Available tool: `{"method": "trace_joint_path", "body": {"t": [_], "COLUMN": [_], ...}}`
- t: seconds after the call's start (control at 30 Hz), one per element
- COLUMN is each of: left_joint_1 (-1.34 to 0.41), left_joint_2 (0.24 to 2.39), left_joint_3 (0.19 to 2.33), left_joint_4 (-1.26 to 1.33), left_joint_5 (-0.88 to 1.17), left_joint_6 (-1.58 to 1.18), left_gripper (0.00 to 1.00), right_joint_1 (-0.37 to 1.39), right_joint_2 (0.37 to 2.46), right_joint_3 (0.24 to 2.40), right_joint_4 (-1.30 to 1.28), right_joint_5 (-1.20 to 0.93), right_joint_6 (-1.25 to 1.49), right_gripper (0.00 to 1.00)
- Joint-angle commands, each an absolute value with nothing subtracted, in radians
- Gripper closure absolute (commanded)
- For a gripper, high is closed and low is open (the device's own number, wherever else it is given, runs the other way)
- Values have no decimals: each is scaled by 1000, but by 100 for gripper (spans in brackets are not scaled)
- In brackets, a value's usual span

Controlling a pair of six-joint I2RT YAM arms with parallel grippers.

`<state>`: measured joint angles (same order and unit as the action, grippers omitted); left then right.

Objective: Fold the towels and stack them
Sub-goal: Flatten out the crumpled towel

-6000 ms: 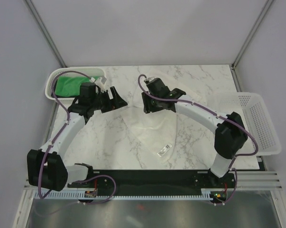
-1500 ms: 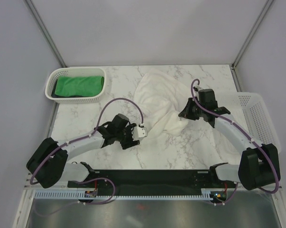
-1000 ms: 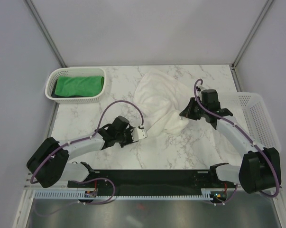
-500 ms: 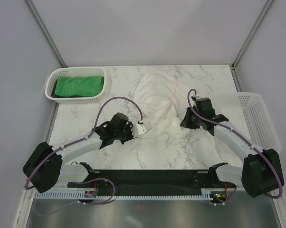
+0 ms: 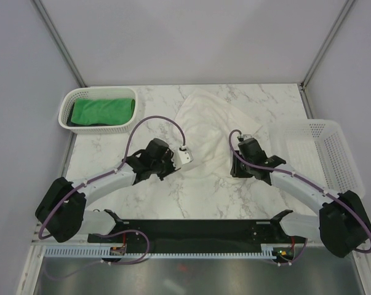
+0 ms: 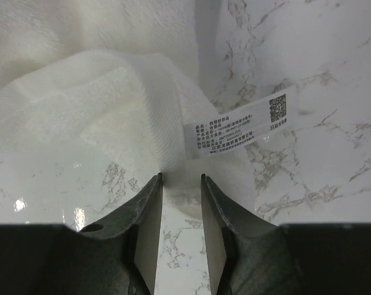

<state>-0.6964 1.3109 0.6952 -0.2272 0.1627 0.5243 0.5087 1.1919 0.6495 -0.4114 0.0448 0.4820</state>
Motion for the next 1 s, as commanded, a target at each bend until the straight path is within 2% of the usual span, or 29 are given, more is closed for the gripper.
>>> {"method": "trace_joint_path", "body": {"t": [0.0, 0.23, 0.33, 0.4, 0.5, 0.53, 0.73, 0.97], "left_joint_1": [-680, -673, -673, -672, -664, -663, -647, -643], "left_joint_2": [1313, 1299, 1298, 1299, 1296, 1287, 1175, 988], "left_joint_3": [750, 755, 756, 758, 767, 772, 851, 1146], "left_joint_4": [-229, -232, -235, -238, -250, -259, -320, -552], "left_joint_5": [187, 184, 183, 172, 155, 153, 129, 195], "left_joint_6": [471, 454, 445, 443, 439, 431, 371, 229], "left_gripper": [98, 98, 98, 98, 98, 98, 98, 98], "right_joint_1": [526, 558, 575, 577, 577, 578, 577, 577], "right_joint_2": [1209, 1244, 1285, 1298, 1296, 1278, 1083, 816], "right_joint_3": [646, 641, 647, 646, 653, 676, 889, 1103], "right_joint_4": [-384, -334, -331, -336, -372, -396, -636, -759], "right_joint_5": [115, 143, 181, 202, 235, 264, 281, 65], "right_joint_6": [486, 523, 525, 537, 545, 543, 505, 480], "right_gripper": [61, 57, 58, 64, 89, 100, 100, 100]}}
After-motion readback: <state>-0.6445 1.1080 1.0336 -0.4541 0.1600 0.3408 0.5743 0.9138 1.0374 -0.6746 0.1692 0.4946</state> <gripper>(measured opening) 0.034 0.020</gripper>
